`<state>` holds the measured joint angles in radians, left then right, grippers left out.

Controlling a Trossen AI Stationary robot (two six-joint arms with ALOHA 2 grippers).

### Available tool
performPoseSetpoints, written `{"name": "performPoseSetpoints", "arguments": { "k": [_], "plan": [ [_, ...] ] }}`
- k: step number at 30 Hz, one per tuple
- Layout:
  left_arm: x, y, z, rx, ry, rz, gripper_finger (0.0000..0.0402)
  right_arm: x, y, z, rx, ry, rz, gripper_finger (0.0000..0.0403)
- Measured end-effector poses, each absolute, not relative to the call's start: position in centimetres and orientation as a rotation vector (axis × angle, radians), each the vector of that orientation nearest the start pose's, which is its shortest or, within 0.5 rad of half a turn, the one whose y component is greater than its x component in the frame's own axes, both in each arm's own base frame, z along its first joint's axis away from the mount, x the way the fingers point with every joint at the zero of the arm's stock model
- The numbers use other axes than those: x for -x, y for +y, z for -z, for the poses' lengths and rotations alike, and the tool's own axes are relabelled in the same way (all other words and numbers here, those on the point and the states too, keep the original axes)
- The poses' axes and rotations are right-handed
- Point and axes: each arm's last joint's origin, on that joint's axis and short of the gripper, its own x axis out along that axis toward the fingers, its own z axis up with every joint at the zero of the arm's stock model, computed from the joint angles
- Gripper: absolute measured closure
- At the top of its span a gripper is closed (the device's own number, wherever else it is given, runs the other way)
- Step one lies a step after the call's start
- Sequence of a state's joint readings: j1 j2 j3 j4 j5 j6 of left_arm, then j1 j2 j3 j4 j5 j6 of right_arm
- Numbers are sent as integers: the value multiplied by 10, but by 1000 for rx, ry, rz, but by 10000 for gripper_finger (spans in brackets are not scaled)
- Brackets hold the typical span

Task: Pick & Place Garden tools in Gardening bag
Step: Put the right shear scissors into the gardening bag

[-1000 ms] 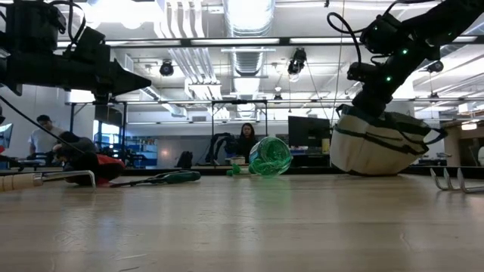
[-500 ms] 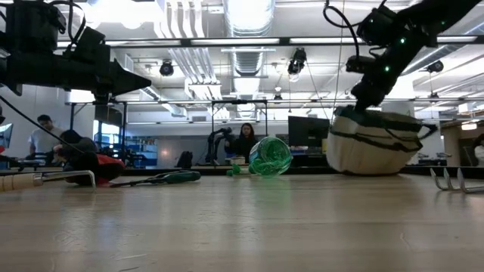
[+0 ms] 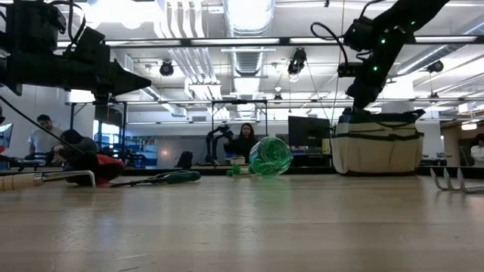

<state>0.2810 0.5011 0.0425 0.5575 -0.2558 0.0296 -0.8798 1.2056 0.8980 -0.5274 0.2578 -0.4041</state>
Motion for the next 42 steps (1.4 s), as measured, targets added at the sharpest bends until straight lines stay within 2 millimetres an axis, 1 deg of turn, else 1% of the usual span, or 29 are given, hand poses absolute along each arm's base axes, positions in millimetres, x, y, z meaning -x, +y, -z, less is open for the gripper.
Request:
{"name": "performPoseSetpoints", "arguments": {
  "k": [5,9,13,17,21,23,27,33,39,42],
  "plan": [
    [-123,43,-185,-30,-92,-538,387,-143,-208,-272,-34,1080,821,386],
    [-123,43,-185,-30,-92,-537,387,-146,-214,-281,-70,1114,778,386],
    [-123,43,-185,-30,-91,-538,387,-152,-216,-285,-81,1129,752,386],
    [-123,43,-185,-30,-91,-538,387,-155,-215,-280,-84,1139,735,386],
    [-123,43,-185,-30,-89,-538,387,-152,-211,-268,-104,1175,727,386],
    [-123,43,-184,-30,-85,-538,387,-151,-209,-265,-106,1184,728,385],
    [-123,43,-184,-30,-84,-537,387,-149,-207,-263,-107,1185,728,385],
    [-123,43,-184,-30,-78,-537,387,-146,-203,-271,-96,1160,741,385],
    [-123,43,-184,-30,-77,-538,387,-144,-200,-265,-115,1195,730,385],
    [-123,43,-184,-30,-77,-537,387,-145,-202,-262,-131,1198,735,385]
  ]
}}
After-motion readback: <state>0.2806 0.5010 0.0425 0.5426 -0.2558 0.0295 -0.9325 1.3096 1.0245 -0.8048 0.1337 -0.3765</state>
